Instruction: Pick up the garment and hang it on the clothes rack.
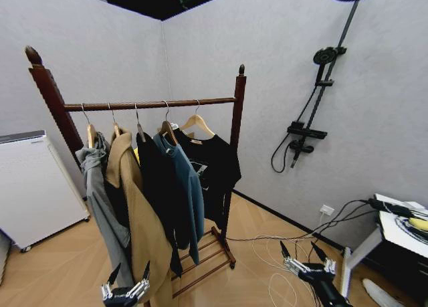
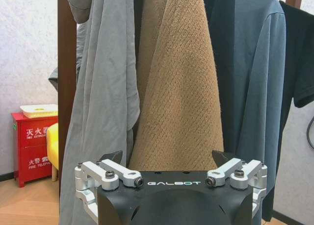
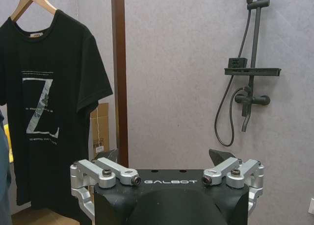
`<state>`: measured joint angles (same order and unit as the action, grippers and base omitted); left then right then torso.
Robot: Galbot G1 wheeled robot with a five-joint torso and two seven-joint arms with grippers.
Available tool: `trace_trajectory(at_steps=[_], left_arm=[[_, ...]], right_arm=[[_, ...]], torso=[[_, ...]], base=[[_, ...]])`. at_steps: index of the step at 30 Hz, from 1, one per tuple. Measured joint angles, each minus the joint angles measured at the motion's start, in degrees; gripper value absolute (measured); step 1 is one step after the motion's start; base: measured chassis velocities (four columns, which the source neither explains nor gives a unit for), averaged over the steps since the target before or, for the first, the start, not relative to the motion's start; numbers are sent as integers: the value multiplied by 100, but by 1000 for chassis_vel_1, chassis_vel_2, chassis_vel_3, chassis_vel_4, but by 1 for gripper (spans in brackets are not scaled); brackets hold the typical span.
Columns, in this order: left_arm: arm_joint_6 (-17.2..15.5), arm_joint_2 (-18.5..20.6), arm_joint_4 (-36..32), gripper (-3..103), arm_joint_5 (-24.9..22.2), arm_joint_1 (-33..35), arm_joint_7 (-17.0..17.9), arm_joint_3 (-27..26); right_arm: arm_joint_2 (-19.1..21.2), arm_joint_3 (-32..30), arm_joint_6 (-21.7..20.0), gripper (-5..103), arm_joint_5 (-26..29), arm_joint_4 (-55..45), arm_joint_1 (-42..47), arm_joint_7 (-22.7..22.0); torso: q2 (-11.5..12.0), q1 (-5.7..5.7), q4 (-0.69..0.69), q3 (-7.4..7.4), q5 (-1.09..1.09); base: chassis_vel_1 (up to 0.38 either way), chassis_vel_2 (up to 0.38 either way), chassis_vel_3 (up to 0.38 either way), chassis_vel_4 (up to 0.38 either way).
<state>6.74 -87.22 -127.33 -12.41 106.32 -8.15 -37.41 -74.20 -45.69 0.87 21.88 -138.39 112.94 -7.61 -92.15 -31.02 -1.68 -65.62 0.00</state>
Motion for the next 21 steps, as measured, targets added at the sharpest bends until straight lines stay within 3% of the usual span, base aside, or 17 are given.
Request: trace_trajectory(at_steps=[21], left_arm=[[0, 0, 0, 100, 0, 0, 0, 0]], right_arm=[[10, 3, -15, 100, 12, 7, -24, -6]], torso=[[0, 0, 1, 0, 0]], base=[[-20, -17, -18, -22]])
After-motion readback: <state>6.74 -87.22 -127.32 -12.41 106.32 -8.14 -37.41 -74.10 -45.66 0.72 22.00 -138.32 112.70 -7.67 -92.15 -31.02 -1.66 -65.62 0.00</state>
